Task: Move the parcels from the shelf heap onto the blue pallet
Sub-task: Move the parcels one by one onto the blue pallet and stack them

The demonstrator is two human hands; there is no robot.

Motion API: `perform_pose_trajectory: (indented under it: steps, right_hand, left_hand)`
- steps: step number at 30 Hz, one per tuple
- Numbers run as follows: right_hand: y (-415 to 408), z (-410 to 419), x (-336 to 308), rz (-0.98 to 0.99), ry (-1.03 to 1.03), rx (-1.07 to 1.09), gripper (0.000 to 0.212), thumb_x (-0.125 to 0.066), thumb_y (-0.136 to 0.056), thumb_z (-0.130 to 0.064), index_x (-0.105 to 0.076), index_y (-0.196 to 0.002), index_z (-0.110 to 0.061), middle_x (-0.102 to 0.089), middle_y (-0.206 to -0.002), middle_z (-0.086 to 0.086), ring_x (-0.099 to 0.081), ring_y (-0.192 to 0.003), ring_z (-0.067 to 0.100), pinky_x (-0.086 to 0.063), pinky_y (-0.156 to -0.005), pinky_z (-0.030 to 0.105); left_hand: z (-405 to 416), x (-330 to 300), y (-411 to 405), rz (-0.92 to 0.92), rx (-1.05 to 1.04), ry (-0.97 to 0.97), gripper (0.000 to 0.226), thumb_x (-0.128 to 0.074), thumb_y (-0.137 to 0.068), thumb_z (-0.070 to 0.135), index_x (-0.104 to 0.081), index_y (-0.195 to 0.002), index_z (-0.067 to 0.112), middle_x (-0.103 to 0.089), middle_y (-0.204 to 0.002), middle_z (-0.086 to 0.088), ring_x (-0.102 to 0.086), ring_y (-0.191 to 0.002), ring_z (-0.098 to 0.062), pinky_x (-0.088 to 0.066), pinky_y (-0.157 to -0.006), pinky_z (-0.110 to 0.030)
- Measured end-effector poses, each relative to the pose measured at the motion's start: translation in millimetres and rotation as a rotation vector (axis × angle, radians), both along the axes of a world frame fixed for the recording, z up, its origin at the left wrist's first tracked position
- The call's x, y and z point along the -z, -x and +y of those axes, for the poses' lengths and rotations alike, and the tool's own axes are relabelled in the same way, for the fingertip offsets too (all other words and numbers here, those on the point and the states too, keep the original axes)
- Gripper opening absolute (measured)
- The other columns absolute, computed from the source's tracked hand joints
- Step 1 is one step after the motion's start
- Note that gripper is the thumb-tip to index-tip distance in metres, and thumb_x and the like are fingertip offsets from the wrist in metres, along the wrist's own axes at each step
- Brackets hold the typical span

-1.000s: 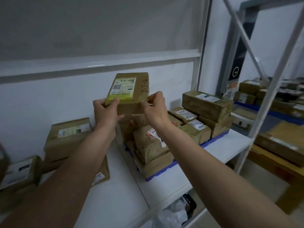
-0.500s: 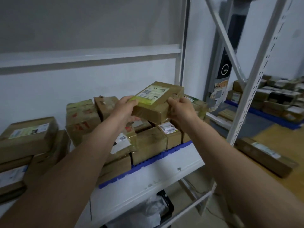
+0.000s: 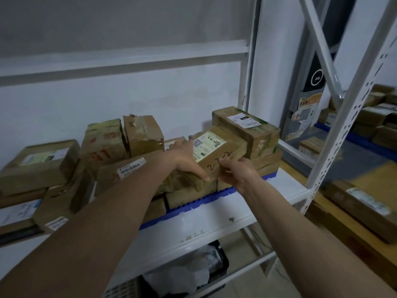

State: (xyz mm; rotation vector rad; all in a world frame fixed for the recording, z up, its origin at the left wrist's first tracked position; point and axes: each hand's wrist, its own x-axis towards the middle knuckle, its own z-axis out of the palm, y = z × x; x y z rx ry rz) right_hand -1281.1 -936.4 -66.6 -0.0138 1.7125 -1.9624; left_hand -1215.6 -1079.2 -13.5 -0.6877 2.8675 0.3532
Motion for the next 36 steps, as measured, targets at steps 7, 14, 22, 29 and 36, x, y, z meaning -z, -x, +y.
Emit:
perform_pose_trajectory:
  steps: [7, 14, 22, 29, 36]
  right_hand:
    - [17, -10, 19, -0.062, -0.009, -0.033, 0.025, -0.07, -0.085, -0.005, -0.062, -0.108, -0.002, -0.07, -0.1, 0.017, -0.07, -0.086, 0.03, -0.059, -0.076, 0.044]
    - [37, -18, 26, 0.123, -0.204, 0.048, 0.075, -0.07, -0.084, -0.012, -0.025, -0.144, -0.009, -0.047, -0.121, 0.007, -0.058, -0.096, 0.023, -0.055, -0.09, 0.044]
    - [50, -32, 32, 0.256, -0.42, 0.0, 0.066, -0.066, -0.086, -0.014, -0.033, -0.143, -0.005, -0.047, -0.135, 0.011, -0.049, -0.114, 0.024, -0.043, -0.087, 0.031]
    - [58, -44, 39, 0.311, -0.467, -0.051, 0.06, -0.067, -0.086, -0.015, -0.04, -0.139, -0.007, -0.051, -0.132, 0.009, -0.05, -0.106, 0.02, -0.043, -0.082, 0.029]
    - [72, -49, 48, 0.289, -0.502, 0.007, 0.058, -0.068, -0.083, -0.018, -0.042, -0.134, -0.008, -0.051, -0.131, 0.011, -0.052, -0.115, 0.029, -0.047, -0.097, 0.042]
  left_hand:
    - [-12, 17, 18, -0.072, 0.015, -0.002, 0.135, -0.082, -0.053, 0.061, 0.006, -0.151, 0.033, -0.018, -0.15, -0.013, -0.019, -0.137, -0.034, -0.032, -0.108, -0.054]
    - [-33, 20, 27, -0.139, 0.05, 0.054, 0.125, -0.084, -0.055, 0.05, -0.006, -0.151, 0.034, -0.026, -0.144, -0.011, -0.025, -0.133, -0.03, -0.038, -0.104, -0.052]
    - [-41, 24, 43, -0.212, 0.118, 0.03, 0.119, -0.085, -0.062, 0.038, -0.009, -0.152, 0.028, -0.026, -0.148, -0.01, -0.027, -0.134, -0.029, -0.036, -0.103, -0.045]
    - [-51, 33, 50, -0.373, 0.071, 0.102, 0.132, -0.086, -0.06, 0.039, 0.009, -0.151, 0.034, -0.004, -0.157, -0.014, -0.017, -0.141, -0.038, -0.035, -0.108, -0.053]
    - [-48, 35, 58, -0.345, 0.091, 0.095, 0.13, -0.085, -0.06, 0.041, 0.007, -0.151, 0.033, -0.011, -0.153, -0.015, -0.022, -0.138, -0.038, -0.037, -0.105, -0.053]
